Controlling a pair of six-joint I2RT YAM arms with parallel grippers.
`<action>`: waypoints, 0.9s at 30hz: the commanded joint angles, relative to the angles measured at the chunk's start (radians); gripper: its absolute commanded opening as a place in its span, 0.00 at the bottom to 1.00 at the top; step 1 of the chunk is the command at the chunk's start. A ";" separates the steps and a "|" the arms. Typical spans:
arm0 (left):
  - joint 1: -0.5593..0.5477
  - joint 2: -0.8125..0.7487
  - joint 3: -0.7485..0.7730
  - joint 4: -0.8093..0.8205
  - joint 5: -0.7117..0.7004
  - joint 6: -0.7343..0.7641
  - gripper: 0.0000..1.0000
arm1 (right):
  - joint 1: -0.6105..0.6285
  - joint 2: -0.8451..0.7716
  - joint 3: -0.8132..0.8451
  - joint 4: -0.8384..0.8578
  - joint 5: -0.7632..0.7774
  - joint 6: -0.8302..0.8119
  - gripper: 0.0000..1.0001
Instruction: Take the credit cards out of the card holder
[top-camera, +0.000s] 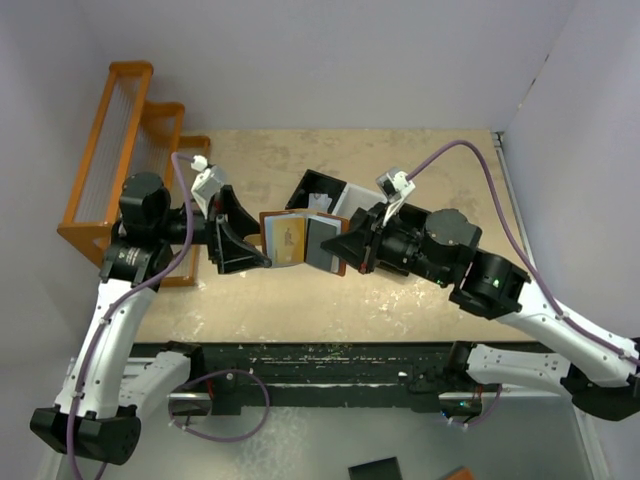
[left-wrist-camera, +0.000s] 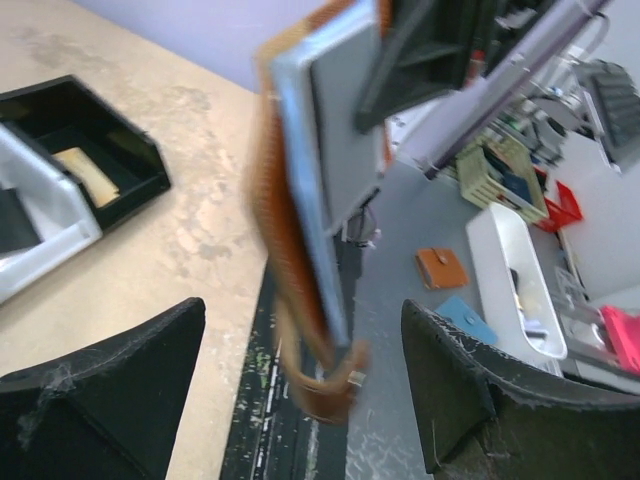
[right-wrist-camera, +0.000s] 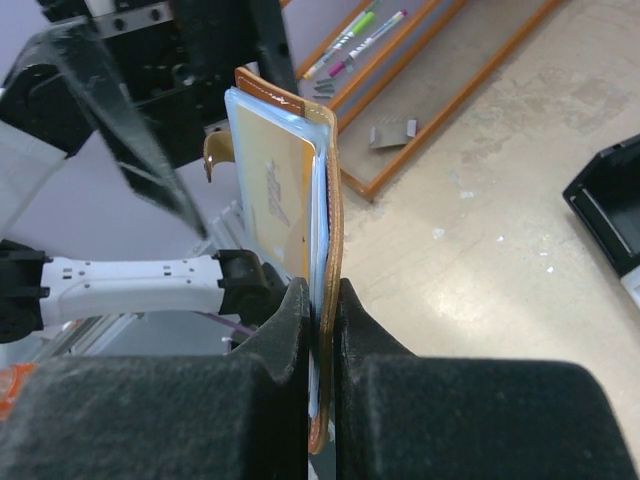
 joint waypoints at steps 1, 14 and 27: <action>-0.001 0.030 -0.021 0.052 -0.176 -0.059 0.83 | 0.002 0.009 0.043 0.117 -0.056 -0.017 0.00; -0.001 0.004 -0.095 0.455 0.037 -0.493 0.55 | 0.002 0.016 -0.034 0.228 -0.096 0.022 0.00; -0.001 0.027 -0.066 0.322 -0.100 -0.447 0.15 | 0.001 -0.031 -0.171 0.379 -0.154 0.086 0.00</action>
